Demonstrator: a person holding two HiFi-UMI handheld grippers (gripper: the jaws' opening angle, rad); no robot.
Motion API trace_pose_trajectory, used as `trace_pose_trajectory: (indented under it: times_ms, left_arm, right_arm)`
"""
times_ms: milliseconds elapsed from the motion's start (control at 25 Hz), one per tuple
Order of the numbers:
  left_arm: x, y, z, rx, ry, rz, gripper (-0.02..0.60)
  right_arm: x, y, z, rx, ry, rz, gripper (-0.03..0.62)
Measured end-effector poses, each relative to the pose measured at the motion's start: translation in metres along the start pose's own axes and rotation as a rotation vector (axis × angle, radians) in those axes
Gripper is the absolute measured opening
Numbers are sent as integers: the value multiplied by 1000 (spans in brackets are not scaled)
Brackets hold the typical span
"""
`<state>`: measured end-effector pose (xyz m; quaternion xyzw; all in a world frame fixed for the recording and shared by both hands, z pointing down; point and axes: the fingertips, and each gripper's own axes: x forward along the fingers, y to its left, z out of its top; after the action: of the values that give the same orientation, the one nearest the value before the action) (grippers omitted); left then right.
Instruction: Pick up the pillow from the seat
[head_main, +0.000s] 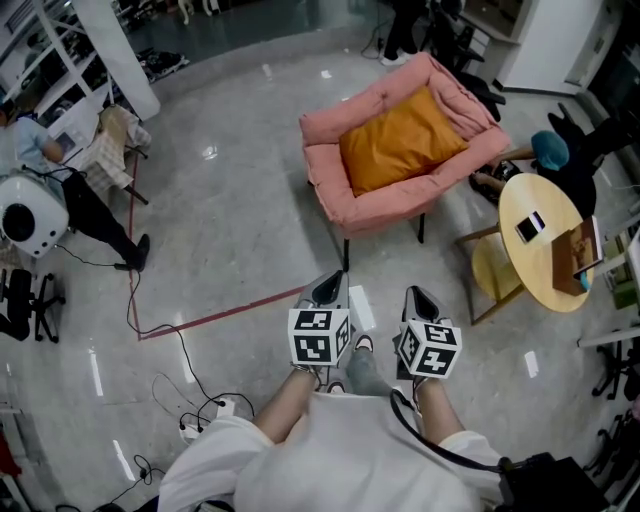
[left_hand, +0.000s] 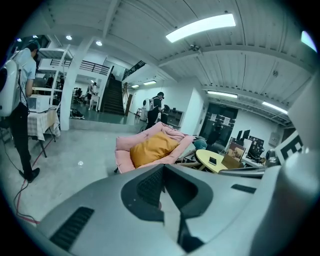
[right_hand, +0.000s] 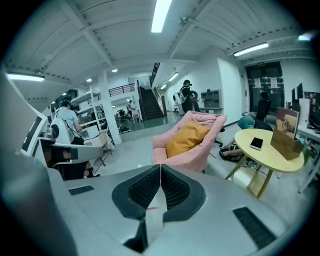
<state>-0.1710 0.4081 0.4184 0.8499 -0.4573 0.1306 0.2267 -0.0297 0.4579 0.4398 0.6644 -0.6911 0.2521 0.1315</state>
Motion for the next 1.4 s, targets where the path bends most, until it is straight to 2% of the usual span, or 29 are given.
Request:
trace_pose_trajectory:
  times_ms: [480, 880, 1400]
  left_arm:
    - [76, -3, 42, 12, 1, 15, 8]
    - [133, -6, 62, 4, 12, 45, 8]
    - [167, -6, 76, 24, 19, 103, 8]
  right_arm:
    - [58, -56, 50, 11, 5, -10, 30]
    - [104, -94, 79, 6, 11, 2, 30]
    - [131, -137, 92, 53, 8, 6, 29]
